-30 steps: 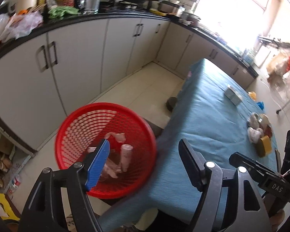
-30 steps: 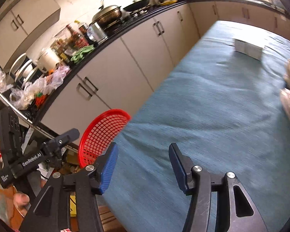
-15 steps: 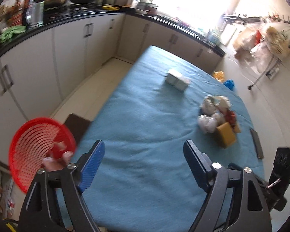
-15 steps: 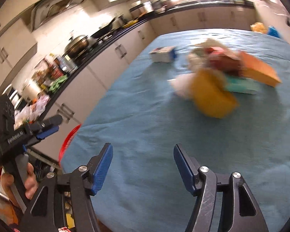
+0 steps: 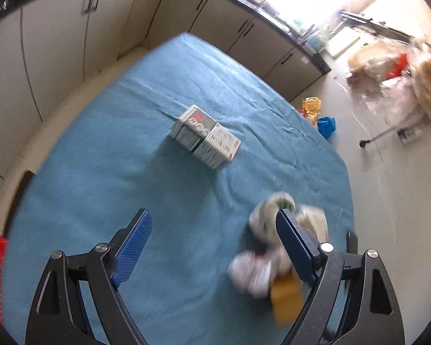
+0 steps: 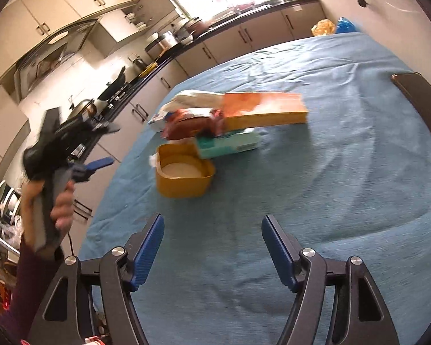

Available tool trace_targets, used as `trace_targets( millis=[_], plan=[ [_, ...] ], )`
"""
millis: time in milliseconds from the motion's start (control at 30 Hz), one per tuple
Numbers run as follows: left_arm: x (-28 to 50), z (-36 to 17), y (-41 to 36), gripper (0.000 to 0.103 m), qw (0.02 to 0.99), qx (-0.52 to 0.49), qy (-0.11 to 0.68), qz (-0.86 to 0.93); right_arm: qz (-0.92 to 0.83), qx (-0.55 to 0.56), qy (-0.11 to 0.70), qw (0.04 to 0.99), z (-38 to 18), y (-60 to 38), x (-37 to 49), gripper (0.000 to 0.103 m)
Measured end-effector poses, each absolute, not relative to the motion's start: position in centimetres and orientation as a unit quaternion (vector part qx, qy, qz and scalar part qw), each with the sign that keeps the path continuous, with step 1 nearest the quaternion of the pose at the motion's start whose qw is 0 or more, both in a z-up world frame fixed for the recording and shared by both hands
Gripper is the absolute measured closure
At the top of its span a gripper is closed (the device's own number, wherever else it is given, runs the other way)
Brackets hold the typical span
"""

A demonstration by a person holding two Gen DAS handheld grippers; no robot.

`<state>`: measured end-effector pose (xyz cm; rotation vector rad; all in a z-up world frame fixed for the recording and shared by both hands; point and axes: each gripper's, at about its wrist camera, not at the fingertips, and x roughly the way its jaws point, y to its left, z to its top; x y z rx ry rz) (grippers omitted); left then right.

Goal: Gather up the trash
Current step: 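Move both grippers back over the table toward the small white box, then grasp the small white-and-green box with the left gripper and lift it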

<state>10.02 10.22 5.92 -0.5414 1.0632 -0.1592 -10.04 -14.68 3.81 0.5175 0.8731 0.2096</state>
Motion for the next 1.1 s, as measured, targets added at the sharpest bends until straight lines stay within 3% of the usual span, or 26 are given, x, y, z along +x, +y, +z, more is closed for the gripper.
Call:
trace_targets(
  millis=[267, 600, 633, 667, 700, 733, 767, 1100],
  plan=[
    [18.2, 2.1, 10.3, 0.016, 0.774, -0.346, 0.530, -0.031, 0.089, 0.262, 0.424, 0.862, 2.4, -17.3, -9.7, 0.027],
    [20.7, 2.2, 4.4, 0.017, 0.801, -0.197, 0.566, -0.001, 0.092, 0.271, 0.434, 0.855, 1.4, -18.2, -8.7, 0.027],
    [20.7, 2.2, 4.1, 0.027, 0.804, -0.185, 0.565, 0.002, 0.092, 0.269, 0.435, 0.854, 1.4, -18.2, -8.7, 0.027],
    [20.4, 2.3, 3.8, 0.053, 0.810, -0.164, 0.563, 0.009, 0.092, 0.268, 0.436, 0.854, 1.5, -18.2, -8.7, 0.027],
    [20.4, 2.3, 3.6, 0.070, 0.810, -0.157, 0.565, 0.005, 0.092, 0.267, 0.437, 0.854, 1.5, -18.1, -8.6, 0.027],
    [20.3, 2.2, 3.6, 0.095, 0.805, -0.158, 0.572, -0.007, 0.091, 0.266, 0.438, 0.854, 1.5, -18.0, -8.5, 0.027],
    [20.2, 1.8, 3.7, 0.103, 0.797, -0.165, 0.580, -0.016, 0.090, 0.265, 0.438, 0.854, 1.5, -18.0, -8.4, 0.027],
    [16.2, 2.6, 4.9, 0.102, 0.799, -0.158, 0.574, -0.086, 0.081, 0.266, 0.441, 0.853, 1.7, -17.5, -8.3, 0.027]
  ],
)
